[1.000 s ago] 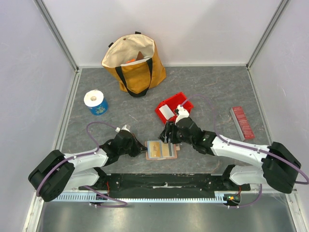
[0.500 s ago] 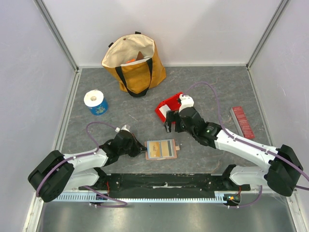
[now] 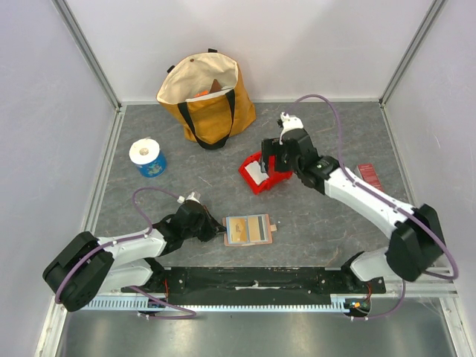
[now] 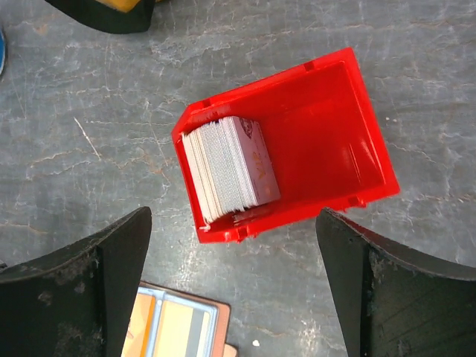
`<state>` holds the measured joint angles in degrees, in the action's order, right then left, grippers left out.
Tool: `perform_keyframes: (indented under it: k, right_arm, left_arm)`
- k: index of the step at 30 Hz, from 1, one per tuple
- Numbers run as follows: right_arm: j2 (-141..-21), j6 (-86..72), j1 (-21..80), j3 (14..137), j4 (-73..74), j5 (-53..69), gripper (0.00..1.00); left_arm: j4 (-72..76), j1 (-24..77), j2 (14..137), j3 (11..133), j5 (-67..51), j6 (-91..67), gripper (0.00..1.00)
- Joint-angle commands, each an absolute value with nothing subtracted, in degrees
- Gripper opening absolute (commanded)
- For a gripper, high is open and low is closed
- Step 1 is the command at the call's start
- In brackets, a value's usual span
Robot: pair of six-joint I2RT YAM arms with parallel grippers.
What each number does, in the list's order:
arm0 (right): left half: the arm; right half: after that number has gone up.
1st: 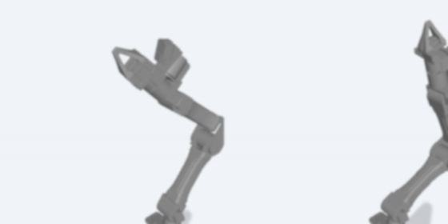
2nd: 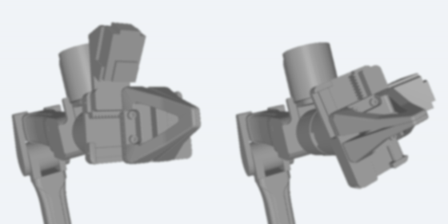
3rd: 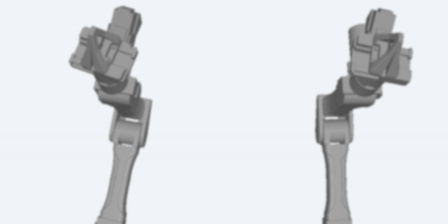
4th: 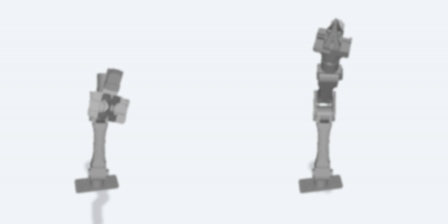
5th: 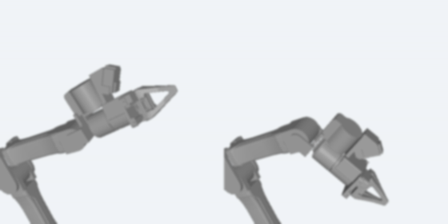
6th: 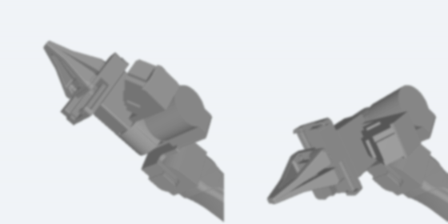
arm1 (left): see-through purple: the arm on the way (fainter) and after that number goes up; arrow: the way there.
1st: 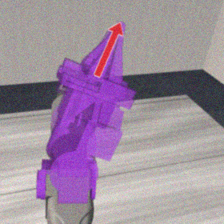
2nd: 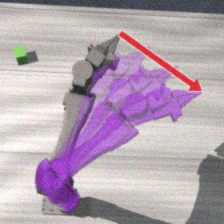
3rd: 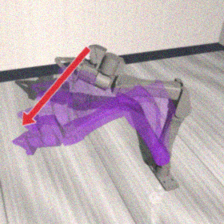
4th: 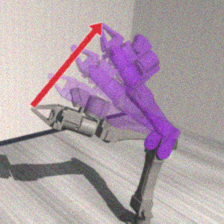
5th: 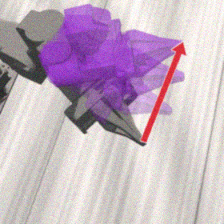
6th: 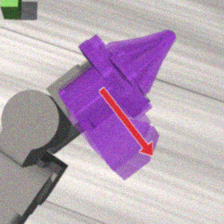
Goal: Put the credit cards into the card holder
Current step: Insert the credit card into the card holder, then pick up the credit card from the storage box.
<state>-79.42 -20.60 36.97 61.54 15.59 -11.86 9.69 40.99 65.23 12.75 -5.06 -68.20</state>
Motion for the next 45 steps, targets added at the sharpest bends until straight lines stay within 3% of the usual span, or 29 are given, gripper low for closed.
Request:
perform_keyframes:
  k: [1, 8, 25, 32, 45]
  right_arm:
    - [-86.2, -19.6, 34.5, 67.2, 18.1, -0.8, 0.98]
    - [-94.4, -19.1, 31.6, 72.0, 17.6, 8.9, 0.98]
    - [-104.1, -16.7, 27.9, 75.9, 16.3, 12.0, 0.96]
    - [-107.6, -17.3, 26.7, 77.1, 14.9, 14.2, 0.88]
    - [-110.8, -16.9, 26.1, 78.0, 13.7, 22.6, 0.88]
  left_arm:
    - [9.2, 40.7, 65.6, 14.3, -3.8, -65.7, 0.02]
    - [8.9, 40.5, 65.5, 14.6, -4.0, -65.8, 0.02]
    - [7.9, 40.1, 66.5, 15.8, -4.0, -65.4, 0.02]
    - [8.0, 40.0, 66.7, 15.9, -4.0, -65.3, 0.02]
    - [8.2, 39.5, 67.3, 15.9, -4.1, -65.2, 0.02]
